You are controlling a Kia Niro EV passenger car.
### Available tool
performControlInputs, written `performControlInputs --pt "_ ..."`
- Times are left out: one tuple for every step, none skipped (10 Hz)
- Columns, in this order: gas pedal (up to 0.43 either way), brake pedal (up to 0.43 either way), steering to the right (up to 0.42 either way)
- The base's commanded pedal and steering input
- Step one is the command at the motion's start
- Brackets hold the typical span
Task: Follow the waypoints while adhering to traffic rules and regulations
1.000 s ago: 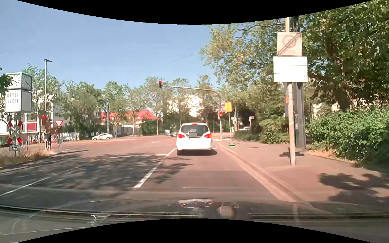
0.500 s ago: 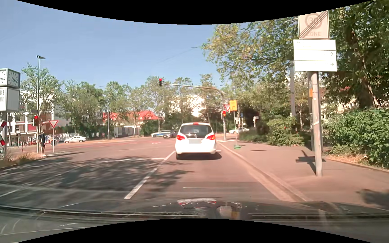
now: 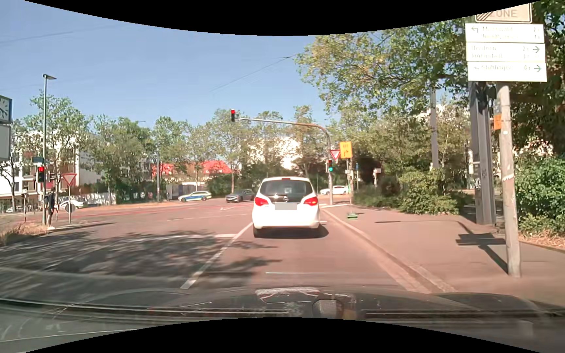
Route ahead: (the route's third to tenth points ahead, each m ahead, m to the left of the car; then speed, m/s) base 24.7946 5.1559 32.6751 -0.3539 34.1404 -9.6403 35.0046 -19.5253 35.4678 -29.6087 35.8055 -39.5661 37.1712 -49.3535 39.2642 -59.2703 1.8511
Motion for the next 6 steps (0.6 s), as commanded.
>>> performControlInputs --pt "0.0 0.073 -0.046" --pt "0.0 0.073 -0.046" --pt "0.0 0.073 -0.045" --pt "0.0 0.073 -0.045" --pt "0.0 0.073 -0.045" --pt "0.0 0.073 -0.045"
